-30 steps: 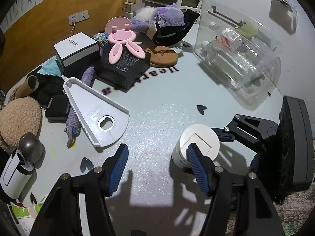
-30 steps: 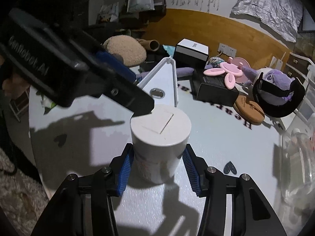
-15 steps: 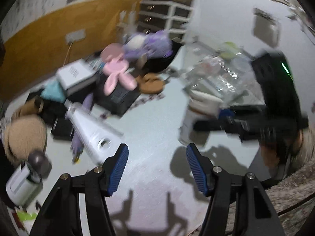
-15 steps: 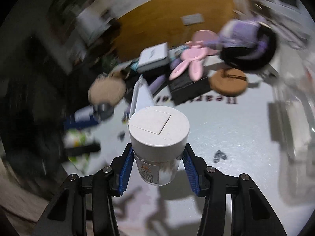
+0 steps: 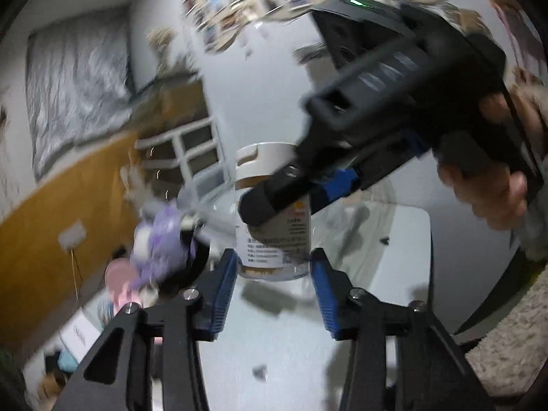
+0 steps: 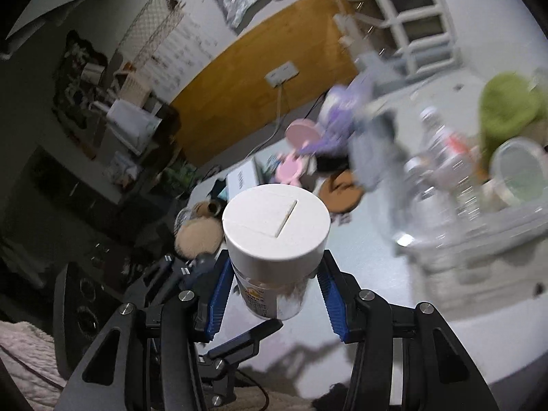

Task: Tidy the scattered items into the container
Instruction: 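Lower the jar into the container and open the right tool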

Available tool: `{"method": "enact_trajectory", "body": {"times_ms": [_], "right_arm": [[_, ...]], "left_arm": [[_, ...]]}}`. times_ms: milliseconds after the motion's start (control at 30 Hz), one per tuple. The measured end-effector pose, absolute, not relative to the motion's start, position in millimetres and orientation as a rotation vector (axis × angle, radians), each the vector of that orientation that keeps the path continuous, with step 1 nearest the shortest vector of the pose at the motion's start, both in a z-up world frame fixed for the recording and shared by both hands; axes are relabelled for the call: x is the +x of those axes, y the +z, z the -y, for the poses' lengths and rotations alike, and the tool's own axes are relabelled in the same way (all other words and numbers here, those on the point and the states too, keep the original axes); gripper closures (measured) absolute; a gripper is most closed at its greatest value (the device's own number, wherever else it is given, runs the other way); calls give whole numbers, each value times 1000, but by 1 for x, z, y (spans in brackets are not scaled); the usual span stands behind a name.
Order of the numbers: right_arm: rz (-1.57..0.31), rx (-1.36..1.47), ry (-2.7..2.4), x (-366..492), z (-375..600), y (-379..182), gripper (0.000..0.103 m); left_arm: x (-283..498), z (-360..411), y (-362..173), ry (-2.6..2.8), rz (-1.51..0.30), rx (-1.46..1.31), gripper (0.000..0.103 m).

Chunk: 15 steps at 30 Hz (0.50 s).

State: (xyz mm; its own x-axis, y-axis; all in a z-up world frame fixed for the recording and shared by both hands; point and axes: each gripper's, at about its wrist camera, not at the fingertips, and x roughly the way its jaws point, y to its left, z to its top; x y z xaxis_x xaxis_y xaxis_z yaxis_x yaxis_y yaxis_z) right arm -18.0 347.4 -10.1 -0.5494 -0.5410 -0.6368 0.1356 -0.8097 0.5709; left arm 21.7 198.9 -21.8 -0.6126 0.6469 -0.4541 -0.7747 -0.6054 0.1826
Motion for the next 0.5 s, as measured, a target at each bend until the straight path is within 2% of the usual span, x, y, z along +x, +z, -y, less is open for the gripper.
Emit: {"method": "enact_trajectory", "body": {"times_ms": [300, 400, 500], "right_arm": [[587, 1220, -2528, -47, -425, 30, 53], [501, 1272, -2535, -76, -451, 37, 53], [336, 1365, -2556, -116, -470, 37, 53]], "left_arm": [[-21, -287, 9, 2220, -350, -371, 60], [-37, -311, 11, 2251, -313, -418, 60], [-49, -315, 3, 2283, -283, -478, 60]]}}
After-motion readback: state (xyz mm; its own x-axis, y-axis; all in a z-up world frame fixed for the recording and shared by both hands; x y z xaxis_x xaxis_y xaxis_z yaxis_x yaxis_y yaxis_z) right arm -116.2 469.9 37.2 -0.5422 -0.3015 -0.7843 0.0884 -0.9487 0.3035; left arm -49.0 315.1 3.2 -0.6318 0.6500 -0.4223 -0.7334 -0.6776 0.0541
